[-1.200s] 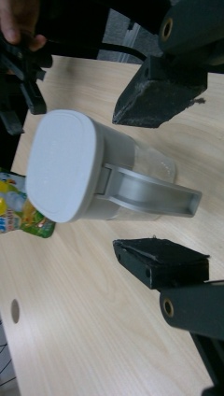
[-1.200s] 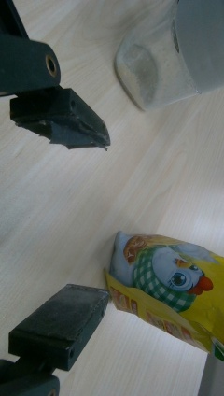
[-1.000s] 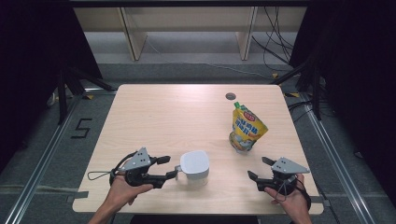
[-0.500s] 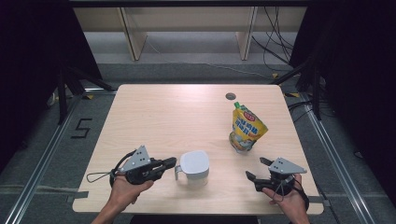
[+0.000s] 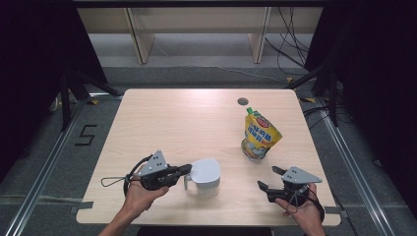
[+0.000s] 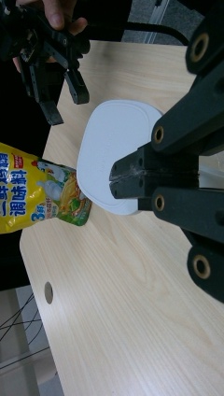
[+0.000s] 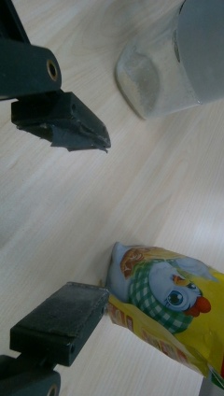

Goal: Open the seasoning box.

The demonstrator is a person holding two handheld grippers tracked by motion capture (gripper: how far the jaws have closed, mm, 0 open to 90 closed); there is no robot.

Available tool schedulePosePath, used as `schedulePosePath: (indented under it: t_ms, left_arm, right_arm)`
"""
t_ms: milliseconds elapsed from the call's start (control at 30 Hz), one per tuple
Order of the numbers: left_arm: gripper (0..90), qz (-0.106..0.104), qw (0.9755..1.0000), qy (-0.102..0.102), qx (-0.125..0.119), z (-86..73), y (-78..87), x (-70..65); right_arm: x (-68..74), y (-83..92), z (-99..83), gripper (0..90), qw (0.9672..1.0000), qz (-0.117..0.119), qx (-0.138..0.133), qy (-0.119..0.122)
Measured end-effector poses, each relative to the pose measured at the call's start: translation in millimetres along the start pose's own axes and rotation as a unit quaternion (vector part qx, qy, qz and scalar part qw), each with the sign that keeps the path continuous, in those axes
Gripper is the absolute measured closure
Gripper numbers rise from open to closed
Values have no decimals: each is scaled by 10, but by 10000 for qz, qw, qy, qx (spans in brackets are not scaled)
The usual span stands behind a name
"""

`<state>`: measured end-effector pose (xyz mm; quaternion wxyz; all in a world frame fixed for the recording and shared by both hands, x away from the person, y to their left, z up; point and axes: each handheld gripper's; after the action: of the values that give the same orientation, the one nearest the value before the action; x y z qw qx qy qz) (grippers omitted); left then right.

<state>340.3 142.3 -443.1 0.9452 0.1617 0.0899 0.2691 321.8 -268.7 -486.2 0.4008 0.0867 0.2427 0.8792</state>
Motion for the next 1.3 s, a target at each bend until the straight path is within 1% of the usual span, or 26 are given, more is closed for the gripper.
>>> schedulePosePath:
  t_ms: [167,200,267,333,367,433,467,500,600,633,667,700,733,767,800,833,867,933,967,1000,1067,1100,1133,1167,1233,1300]
  left_arm:
    - [890,-33,10000,26,-31,-8,-10,6]
    - [890,-32,10000,-57,37,-8,1,15]
    - [890,-22,10000,58,-53,-18,-9,5]
    - [890,-49,9999,80,-78,-25,-8,15]
    - [890,-53,9999,80,-75,-27,-6,18]
    - [890,-47,9999,47,-75,-31,-2,18]
    - [890,-62,9999,39,-82,-32,-2,19]
    - [890,-70,9999,28,-85,-33,0,21]
    - [890,-68,9999,107,-108,-42,2,19]
    - [890,-40,9999,104,-83,-41,8,15]
    - [890,-22,9999,90,-61,-41,14,13]
    - [890,-16,10000,76,-62,-43,17,14]
    - [890,-12,10000,76,-56,-46,20,15]
    - [890,-1,9998,-116,-137,-38,12,43]
    - [890,117,9998,-121,-107,-41,25,47]
    - [890,11,9999,57,-87,-53,24,24]
    - [890,25,10000,16,-95,-51,26,30]
    - [890,-27,9999,93,-85,-56,27,22]
    - [890,-38,9999,102,-78,-56,27,23]
    - [890,-23,9999,85,-76,-57,29,24]
    - [890,-15,9999,76,-69,-59,32,23]
    - [890,-14,10000,73,-67,-61,35,24]
    - [890,-8,9999,86,-70,-62,36,23]
    - [890,-11,9999,88,-72,-64,37,23]
    - [889,-14,9999,90,-73,-63,36,25]
    - [889,-26,9999,75,-83,-65,36,26]
  right_arm:
    - [6,-10,4,262,10000,20,-37,66]
    - [8,-10,5,268,10000,49,-17,54]
    - [10,-9,7,278,10000,74,-37,49]
    - [21,-6,8,293,9999,119,-4,1]
    - [19,-13,10,304,9998,161,-67,24]
    - [32,6,24,377,9998,197,-97,25]
    - [36,9,35,405,9995,205,-199,128]
    - [66,9,60,464,9987,376,-332,135]
    - [107,7,84,503,9979,487,-389,165]
    - [134,-8,105,538,9973,501,-474,263]
    - [171,-6,117,562,9972,593,-405,207]
    - [184,-21,138,590,9964,628,-478,318]
    - [218,-37,158,621,9953,714,-557,331]
    - [254,-35,181,653,9953,746,-528,330]
    - [278,-53,204,673,9938,806,-655,391]
    - [306,-62,230,694,9928,868,-701,435]
    - [343,-72,252,723,9925,886,-727,432]
    - [399,-104,299,766,9913,911,-797,526]
    - [421,-119,331,784,9900,1052,-764,543]
    - [435,-129,348,803,9895,1084,-738,615]
    - [480,-166,385,838,9886,1158,-756,589]
    - [505,-198,407,854,9870,1242,-817,618]
    - [515,-213,428,869,9862,1266,-785,717]
    - [549,-239,446,879,9857,1274,-837,720]
    - [586,-269,492,892,9839,1411,-762,782]
    - [619,-299,539,899,9832,1452,-747,817]
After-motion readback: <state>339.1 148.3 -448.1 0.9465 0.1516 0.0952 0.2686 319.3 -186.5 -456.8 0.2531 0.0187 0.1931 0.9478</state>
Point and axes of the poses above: each handheld gripper's, and its own axes: y roughly backward along the jaws, z roughly out of its top, x roughly to its left, and after that the axes turned 1 degree about y, right-handed
